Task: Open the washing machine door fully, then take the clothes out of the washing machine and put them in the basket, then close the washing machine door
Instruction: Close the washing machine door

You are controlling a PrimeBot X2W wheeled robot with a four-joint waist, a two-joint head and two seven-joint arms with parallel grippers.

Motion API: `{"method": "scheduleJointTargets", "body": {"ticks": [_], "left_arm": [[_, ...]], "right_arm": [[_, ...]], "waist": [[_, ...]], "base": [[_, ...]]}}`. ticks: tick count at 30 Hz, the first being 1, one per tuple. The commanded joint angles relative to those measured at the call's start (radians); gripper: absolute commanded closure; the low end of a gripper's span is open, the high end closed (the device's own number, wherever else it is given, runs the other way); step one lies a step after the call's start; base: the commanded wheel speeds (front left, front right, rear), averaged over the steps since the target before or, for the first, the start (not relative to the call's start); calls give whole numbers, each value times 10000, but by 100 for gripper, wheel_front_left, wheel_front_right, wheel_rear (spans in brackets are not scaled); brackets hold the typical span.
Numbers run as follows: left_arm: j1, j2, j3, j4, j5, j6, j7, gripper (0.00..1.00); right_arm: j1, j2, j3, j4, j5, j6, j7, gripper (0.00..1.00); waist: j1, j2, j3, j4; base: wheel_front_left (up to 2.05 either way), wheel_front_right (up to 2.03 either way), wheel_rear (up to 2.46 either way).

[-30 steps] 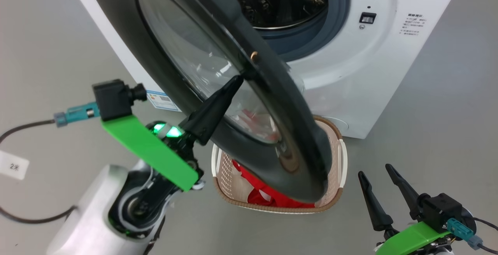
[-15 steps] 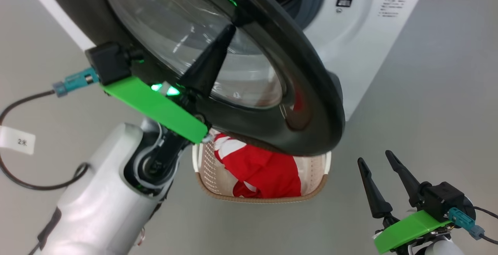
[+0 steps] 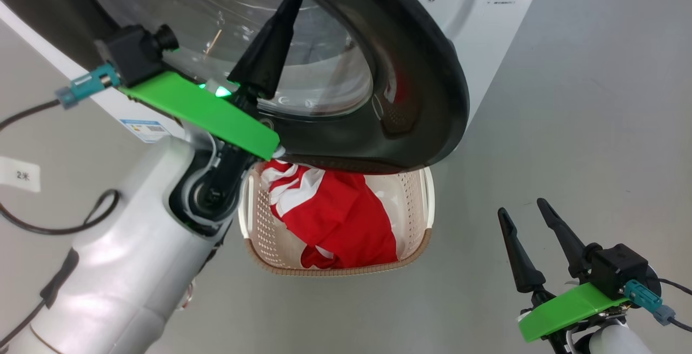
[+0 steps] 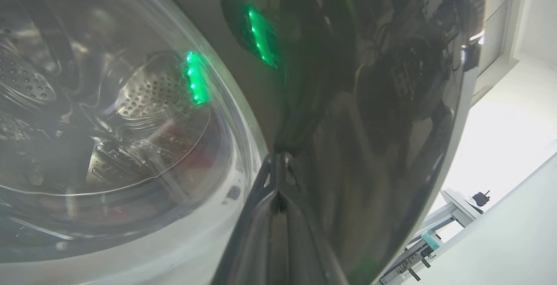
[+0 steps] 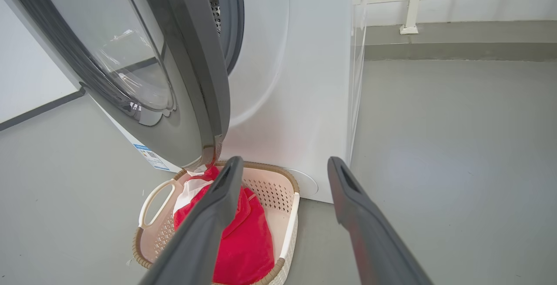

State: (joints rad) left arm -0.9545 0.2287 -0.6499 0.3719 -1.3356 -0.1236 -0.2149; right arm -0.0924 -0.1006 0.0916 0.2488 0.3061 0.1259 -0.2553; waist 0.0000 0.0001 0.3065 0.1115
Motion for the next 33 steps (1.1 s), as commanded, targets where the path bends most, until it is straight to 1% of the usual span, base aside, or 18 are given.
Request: {"method": "scheduleJointTargets", "body": {"ticks": [1, 9, 17, 24, 32, 33], "left_arm": [[-491, 319, 275, -136, -71, -71, -126, 100], [-1260, 370, 138, 573, -277, -71, -389, 100], [-1619, 425, 51, 1217, -293, -71, -456, 100], [-1410, 411, 41, 1349, -275, -71, -465, 100], [-587, 524, 261, 1204, -168, -71, -467, 100], [-441, 547, 332, 1167, -150, -71, -468, 97]], "right_arm": [[-190, -21, 211, -234, -39, 48, -65, 0], [-365, 4, 280, -251, -47, 48, -65, 0], [-364, 48, 316, -227, -35, 48, -65, 0], [-340, 58, 239, -208, -51, 48, -65, 0], [-313, -2, 210, -185, -58, 48, -65, 0], [-323, -13, 202, -186, -54, 48, -65, 0]], "waist": [[0, -1, 30, -31], [0, -1, 196, -258], [0, -1, 184, -506], [0, -1, 91, -473], [0, -1, -76, -312], [0, -1, -89, -296]], "base": [[0, 0, 0], [0, 0, 0], [0, 0, 0], [0, 0, 0], [0, 0, 0], [0, 0, 0]]}}
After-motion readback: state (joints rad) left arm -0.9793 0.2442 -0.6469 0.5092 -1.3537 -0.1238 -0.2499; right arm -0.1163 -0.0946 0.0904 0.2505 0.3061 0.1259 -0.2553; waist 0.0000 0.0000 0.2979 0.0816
